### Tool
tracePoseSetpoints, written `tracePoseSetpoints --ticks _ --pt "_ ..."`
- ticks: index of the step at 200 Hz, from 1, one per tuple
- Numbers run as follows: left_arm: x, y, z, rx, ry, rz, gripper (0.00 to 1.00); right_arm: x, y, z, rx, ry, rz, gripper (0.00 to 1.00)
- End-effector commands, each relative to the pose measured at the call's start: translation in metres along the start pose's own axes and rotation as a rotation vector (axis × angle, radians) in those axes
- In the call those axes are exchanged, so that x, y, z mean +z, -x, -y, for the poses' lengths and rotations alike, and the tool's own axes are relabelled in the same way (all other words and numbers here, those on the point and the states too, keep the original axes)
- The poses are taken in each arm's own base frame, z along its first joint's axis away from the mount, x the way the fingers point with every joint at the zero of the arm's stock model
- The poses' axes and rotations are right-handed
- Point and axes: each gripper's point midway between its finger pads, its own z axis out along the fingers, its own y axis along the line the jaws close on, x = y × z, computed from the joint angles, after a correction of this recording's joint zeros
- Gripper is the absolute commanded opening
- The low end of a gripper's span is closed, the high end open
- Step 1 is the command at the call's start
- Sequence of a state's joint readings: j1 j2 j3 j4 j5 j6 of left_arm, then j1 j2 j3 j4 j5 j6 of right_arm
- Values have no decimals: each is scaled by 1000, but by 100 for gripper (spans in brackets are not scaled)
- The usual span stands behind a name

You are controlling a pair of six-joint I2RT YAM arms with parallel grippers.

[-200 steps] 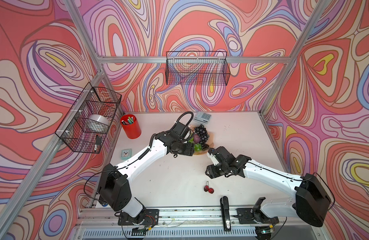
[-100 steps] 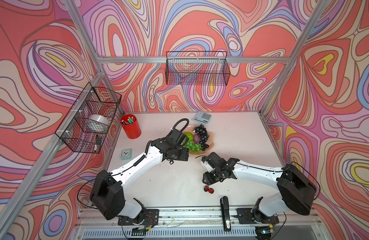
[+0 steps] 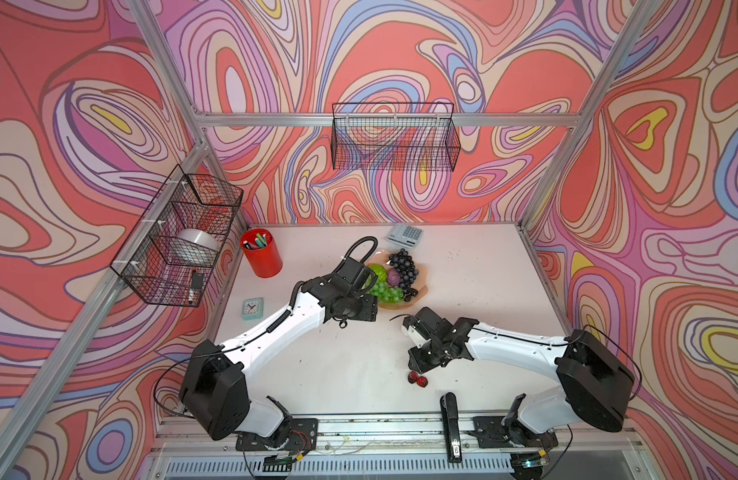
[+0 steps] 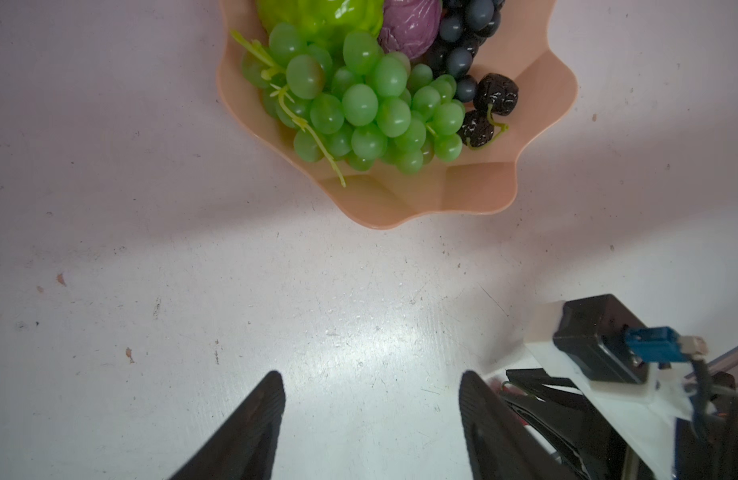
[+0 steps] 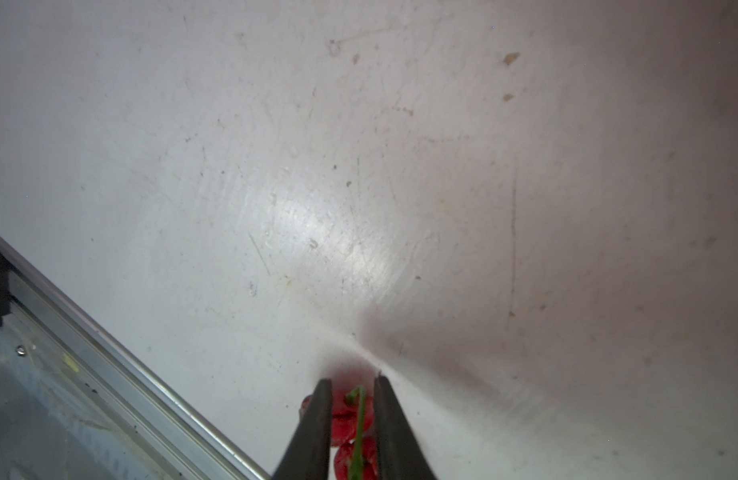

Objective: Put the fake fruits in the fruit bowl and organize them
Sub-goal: 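Close the right gripper on the red cherries stem and lift them, then carry the red cherries over the bowl and release them beside the dark cherries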

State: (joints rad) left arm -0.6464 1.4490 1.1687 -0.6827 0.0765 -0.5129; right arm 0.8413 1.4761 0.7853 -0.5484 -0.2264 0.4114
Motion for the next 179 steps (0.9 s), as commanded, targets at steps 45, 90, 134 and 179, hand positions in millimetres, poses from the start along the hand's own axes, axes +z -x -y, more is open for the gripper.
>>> tracePoseSetpoints --ticks 45,90,134,179 --pt "-3 7 -7 -13 37 19 70 -14 4 -12 -10 37 16 0" --pt "-5 5 -13 -40 51 33 70 -53 40 -26 -46 22 96 0" --pt "-9 7 -18 -95 23 80 70 -97 134 -2 -42 -11 264 0" --pt "-16 0 -21 -108 17 87 69 -116 224 37 -19 -82 400 0"
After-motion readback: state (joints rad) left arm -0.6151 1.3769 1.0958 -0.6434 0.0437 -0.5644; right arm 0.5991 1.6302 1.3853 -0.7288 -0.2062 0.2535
